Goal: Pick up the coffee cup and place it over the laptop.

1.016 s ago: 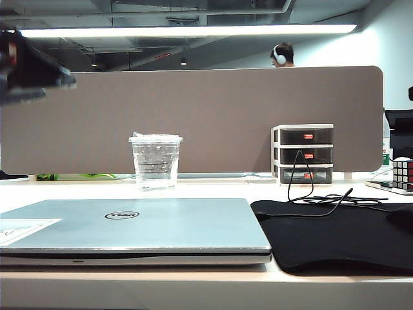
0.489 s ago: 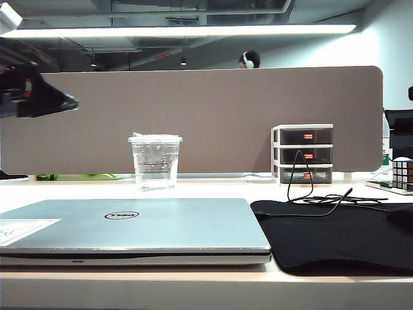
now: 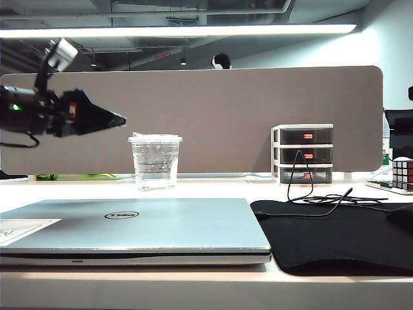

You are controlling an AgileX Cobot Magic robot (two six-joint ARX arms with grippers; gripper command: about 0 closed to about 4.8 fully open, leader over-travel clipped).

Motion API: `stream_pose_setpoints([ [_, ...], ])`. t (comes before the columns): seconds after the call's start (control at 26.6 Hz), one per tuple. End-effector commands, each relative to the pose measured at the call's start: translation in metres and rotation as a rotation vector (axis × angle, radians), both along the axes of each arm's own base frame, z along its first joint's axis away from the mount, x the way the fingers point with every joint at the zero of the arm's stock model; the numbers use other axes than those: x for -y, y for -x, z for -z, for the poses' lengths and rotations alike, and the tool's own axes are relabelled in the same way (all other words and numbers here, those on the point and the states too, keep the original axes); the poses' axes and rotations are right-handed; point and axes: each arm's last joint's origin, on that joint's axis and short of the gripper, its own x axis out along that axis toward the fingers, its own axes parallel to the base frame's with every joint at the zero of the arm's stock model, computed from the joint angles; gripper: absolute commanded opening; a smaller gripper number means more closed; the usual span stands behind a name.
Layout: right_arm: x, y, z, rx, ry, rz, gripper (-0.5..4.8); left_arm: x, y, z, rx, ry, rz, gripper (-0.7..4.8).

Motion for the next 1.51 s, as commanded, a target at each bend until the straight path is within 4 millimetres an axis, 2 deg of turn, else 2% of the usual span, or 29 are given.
stream_pose_setpoints([
  [0.04, 0.000, 0.000, 0.001, 0.004, -0.003, -0.009, -0.06, 0.002, -0.009, 0.009, -0.037, 0.009, 0.022, 4.79],
  [0.3, 0.000, 0.000, 0.002, -0.003, -0.002, -0.009, -0.06, 0.006, -0.039, 0.031, -0.148, 0.009, 0.058, 4.79],
  [0.72, 0.000, 0.000, 0.002, -0.003, -0.002, -0.010, -0.06, 0.025, -0.063, 0.055, -0.186, 0.005, 0.144, 4.79],
  [0.94, 0.000, 0.000, 0.002, -0.002, -0.002, -0.009, -0.06, 0.041, -0.079, 0.055, -0.179, 0.000, 0.167, 4.79],
  [1.36, 0.000, 0.000, 0.002, -0.002, -0.002, -0.009, -0.06, 0.045, -0.088, 0.047, -0.159, -0.002, 0.177, 4.79],
  [1.51, 0.000, 0.000, 0.002, -0.002, -0.002, -0.009, -0.06, 0.046, -0.099, 0.037, -0.134, -0.005, 0.176, 4.79],
])
